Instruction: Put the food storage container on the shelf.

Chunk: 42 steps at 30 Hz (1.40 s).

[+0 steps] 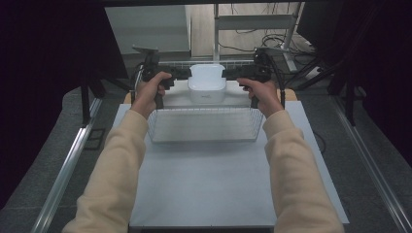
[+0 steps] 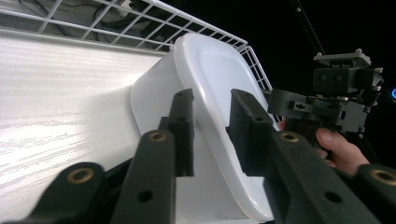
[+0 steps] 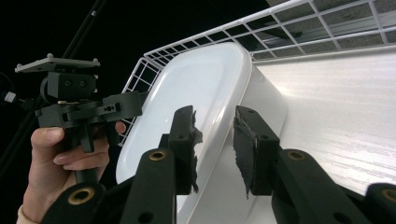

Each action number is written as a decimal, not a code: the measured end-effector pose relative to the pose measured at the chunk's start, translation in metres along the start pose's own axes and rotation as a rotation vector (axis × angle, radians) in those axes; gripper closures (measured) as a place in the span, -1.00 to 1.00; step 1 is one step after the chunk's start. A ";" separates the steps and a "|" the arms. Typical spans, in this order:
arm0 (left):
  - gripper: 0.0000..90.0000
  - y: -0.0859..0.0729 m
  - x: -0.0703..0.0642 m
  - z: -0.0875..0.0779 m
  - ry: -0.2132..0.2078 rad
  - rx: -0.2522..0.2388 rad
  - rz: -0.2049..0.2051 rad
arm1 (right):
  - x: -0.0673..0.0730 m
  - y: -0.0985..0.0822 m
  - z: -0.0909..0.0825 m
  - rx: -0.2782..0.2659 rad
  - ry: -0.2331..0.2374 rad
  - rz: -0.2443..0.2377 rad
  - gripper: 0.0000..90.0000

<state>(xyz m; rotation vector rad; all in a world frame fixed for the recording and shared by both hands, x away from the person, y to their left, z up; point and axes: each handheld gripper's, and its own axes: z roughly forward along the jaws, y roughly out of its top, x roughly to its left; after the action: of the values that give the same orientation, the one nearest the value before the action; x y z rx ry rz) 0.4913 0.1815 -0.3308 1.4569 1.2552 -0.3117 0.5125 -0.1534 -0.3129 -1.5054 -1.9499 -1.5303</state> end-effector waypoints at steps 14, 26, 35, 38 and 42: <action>-0.30 -0.059 -0.063 -0.052 0.172 -0.056 0.369 | 0.048 -0.048 -0.055 -0.117 -0.108 -0.443 -0.34; -0.43 -0.181 -0.053 -0.090 0.213 -0.053 0.510 | 0.035 -0.159 -0.109 -0.113 -0.165 -0.610 -0.43; -0.44 -0.251 0.002 -0.098 0.324 0.020 0.473 | -0.009 -0.233 -0.108 -0.071 -0.222 -0.586 -0.43; -0.44 -0.265 0.018 -0.098 0.352 0.027 0.458 | -0.024 -0.248 -0.099 -0.037 -0.236 -0.563 -0.43; -0.43 -0.271 0.028 -0.097 0.370 0.041 0.447 | -0.039 -0.257 -0.091 0.004 -0.273 -0.552 -0.43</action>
<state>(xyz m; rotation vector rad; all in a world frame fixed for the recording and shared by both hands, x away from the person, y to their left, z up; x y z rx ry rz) 0.2409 0.2226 -0.4700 1.8373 1.1680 0.2439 0.2859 -0.2298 -0.4493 -1.2906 -2.6955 -1.5680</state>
